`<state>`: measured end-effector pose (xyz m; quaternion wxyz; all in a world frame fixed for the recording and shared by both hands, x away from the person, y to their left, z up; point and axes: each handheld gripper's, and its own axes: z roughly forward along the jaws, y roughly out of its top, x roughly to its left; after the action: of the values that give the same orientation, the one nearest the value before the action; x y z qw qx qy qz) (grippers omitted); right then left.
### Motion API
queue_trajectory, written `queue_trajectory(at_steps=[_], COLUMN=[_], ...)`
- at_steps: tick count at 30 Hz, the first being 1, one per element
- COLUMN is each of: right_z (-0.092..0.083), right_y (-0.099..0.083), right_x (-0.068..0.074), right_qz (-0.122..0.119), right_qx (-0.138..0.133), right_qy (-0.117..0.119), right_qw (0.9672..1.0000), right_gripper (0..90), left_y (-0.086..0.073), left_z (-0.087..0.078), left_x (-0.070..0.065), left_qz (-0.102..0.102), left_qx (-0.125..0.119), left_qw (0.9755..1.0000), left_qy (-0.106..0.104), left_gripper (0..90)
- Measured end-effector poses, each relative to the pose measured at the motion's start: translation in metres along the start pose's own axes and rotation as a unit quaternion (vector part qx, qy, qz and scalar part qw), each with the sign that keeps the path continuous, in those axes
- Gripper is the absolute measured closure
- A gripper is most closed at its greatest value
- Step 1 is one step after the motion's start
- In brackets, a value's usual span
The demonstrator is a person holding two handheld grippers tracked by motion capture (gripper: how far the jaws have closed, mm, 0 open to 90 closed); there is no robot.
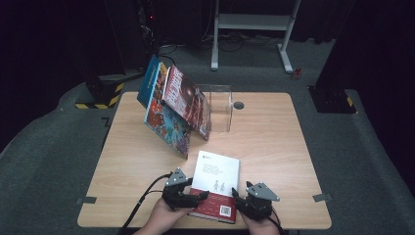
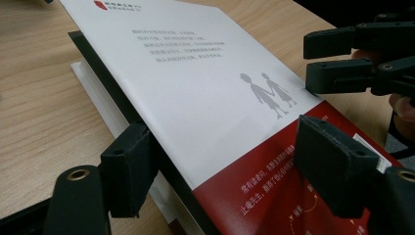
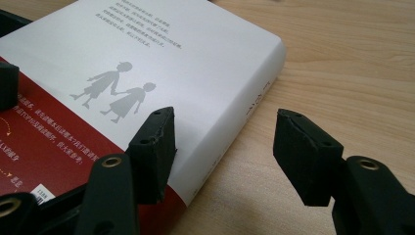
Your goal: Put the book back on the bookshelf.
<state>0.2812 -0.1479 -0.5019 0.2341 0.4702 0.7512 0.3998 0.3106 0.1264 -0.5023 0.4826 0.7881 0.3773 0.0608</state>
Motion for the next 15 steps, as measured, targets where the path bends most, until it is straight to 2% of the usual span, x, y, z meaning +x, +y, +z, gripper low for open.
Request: queue_trajectory(at_steps=[9,12,15], right_z=[-0.0001,0.0,0.0003], right_y=[-0.0001,-0.0002,-0.0005], right_x=[0.0002,0.0003,0.0002], right_qz=[0.0,-0.001,0.001], right_qx=[0.0,-0.001,-0.002], right_qy=[0.0,0.0,0.0], right_qw=[1.0,1.0,1.0], right_gripper=[41.3,41.3,41.2], left_y=[0.0001,-0.0002,-0.0004], left_z=[0.0008,0.0011,0.0018], left_x=[-0.0012,-0.0014,-0.0016], left_qz=[-0.003,0.003,0.003], left_qx=[-0.004,-0.004,-0.004], left_qw=[0.9999,0.9998,0.9997], left_qy=[0.009,0.02,0.022], left_gripper=[26.3,25.1,23.9])
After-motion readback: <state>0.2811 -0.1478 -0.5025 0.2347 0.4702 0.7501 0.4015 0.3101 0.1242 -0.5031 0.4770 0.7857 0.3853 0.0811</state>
